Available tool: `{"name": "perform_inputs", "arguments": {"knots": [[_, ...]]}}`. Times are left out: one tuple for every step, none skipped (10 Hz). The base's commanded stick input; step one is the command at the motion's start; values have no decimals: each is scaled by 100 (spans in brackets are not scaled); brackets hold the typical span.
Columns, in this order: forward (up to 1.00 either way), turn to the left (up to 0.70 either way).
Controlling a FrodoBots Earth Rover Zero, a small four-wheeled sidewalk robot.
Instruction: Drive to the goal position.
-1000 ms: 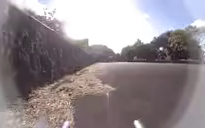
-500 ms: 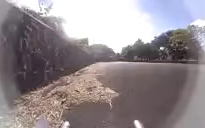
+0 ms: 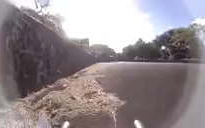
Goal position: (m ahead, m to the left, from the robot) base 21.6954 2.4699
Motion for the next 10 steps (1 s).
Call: {"name": "perform_inputs", "arguments": {"knots": [[70, -33], [70, -31], [70, -8], [70, -4], [70, -1], [70, 0], [70, 0], [70, 0], [70, 0], [70, 0]]}}
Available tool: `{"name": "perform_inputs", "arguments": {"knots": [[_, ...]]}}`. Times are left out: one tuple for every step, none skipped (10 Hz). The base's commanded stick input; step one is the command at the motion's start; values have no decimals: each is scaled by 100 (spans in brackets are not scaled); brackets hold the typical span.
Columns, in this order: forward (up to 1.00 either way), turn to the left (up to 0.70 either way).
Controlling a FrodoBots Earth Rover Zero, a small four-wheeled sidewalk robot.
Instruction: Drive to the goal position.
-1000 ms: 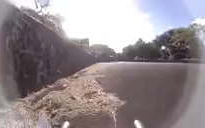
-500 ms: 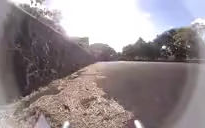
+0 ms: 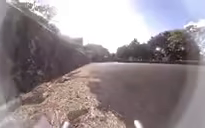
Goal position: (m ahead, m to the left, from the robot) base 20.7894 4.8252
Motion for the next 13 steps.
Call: {"name": "perform_inputs", "arguments": {"knots": [[70, 0], [70, 0], [70, 0], [70, -3], [70, -5], [70, -9], [70, -14], [70, -34], [70, -28], [70, -22], [70, 0], [70, 0], [70, 0]]}}
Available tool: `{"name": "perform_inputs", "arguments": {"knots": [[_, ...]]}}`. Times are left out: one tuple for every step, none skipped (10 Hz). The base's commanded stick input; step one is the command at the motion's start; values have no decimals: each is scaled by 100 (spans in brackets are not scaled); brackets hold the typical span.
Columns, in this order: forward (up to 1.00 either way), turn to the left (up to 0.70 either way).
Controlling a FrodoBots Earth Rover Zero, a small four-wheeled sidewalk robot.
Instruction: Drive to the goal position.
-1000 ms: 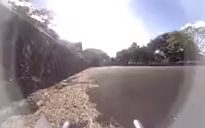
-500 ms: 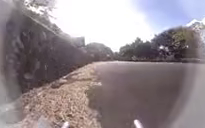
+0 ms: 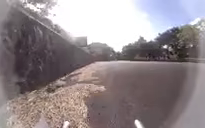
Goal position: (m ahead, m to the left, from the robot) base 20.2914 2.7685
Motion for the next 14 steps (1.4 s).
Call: {"name": "perform_inputs", "arguments": {"knots": [[70, 0], [70, 0], [70, 0], [70, 0], [70, 0], [70, -5], [70, -14], [70, -35], [70, -35], [70, -35], [70, -35], [70, -35], [70, -35], [70, -34]]}}
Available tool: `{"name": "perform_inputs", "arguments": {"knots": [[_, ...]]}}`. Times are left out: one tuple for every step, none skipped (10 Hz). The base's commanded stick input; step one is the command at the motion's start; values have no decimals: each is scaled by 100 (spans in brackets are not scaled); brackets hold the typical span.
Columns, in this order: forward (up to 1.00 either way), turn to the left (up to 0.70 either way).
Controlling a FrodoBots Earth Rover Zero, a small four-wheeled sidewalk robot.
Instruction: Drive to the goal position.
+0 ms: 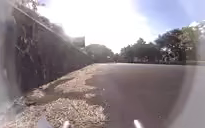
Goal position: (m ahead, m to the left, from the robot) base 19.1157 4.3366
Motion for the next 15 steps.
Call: {"name": "perform_inputs", "arguments": {"knots": [[70, -33], [70, -11], [70, -6], [70, -1], [70, 0], [70, 0], [70, 0], [70, 0], [70, 0], [70, -16], [70, -20], [70, -24], [70, -30], [70, -27], [70, 0]]}}
